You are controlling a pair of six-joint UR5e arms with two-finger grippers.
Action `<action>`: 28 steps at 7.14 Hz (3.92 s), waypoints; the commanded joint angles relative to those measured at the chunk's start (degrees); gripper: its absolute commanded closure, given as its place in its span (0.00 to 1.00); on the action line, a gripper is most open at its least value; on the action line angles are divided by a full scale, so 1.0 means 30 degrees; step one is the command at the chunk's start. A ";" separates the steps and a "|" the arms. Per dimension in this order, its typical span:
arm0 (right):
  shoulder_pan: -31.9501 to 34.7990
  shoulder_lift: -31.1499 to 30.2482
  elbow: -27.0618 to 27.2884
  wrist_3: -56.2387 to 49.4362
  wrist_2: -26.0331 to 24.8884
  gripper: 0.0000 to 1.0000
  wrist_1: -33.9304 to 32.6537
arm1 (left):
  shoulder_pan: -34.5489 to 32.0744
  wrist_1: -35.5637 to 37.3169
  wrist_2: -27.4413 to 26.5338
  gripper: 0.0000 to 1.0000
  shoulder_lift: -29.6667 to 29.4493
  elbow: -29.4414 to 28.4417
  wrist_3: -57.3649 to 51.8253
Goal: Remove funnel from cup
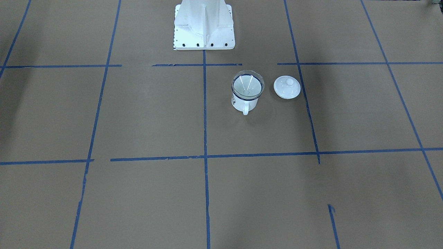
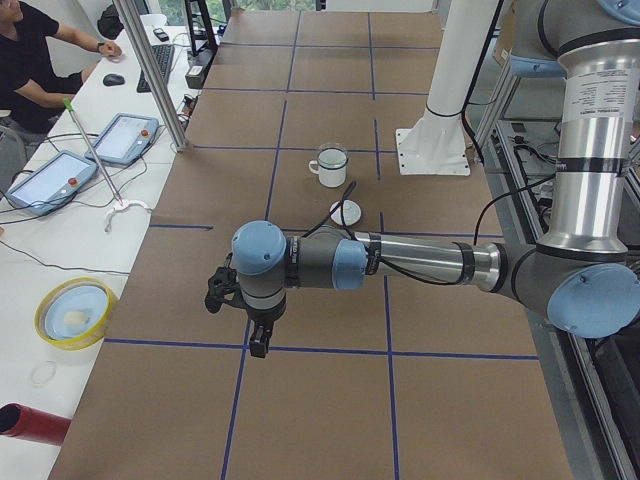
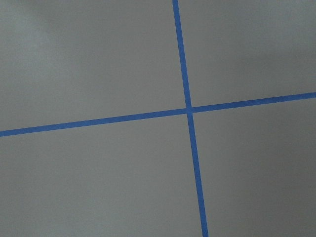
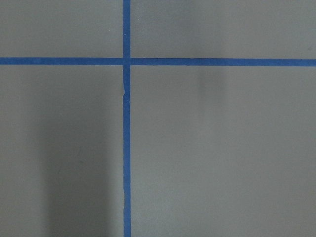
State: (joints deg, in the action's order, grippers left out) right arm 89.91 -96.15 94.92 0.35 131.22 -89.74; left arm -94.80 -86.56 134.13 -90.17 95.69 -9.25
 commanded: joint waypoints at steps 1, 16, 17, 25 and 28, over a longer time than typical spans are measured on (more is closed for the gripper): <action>-0.0001 0.0000 0.0000 0.0000 0.0000 0.00 0.0000 | -0.0012 -0.0120 -0.0004 0.00 0.0087 0.0009 -0.0021; -0.0001 0.0000 0.0000 0.0000 0.0000 0.00 0.0000 | 1.7372 0.1345 -0.4447 0.00 -1.0013 0.4931 3.5957; -0.0001 0.0000 0.0000 0.0000 0.0000 0.00 0.0000 | 1.8203 0.1344 -0.5181 0.00 -1.1267 0.4408 3.7754; -0.0001 0.0000 0.0000 0.0000 0.0000 0.00 0.0000 | 2.0907 0.1344 -0.6859 0.53 -1.3272 0.1063 4.1141; -0.0001 0.0000 0.0000 0.0000 0.0000 0.00 0.0000 | 2.0936 0.1373 -0.6917 1.00 -1.3359 0.1326 4.1141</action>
State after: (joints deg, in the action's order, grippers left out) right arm 89.91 -96.15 94.92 0.35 131.22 -89.74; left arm -32.04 -82.51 113.47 -130.15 99.28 114.19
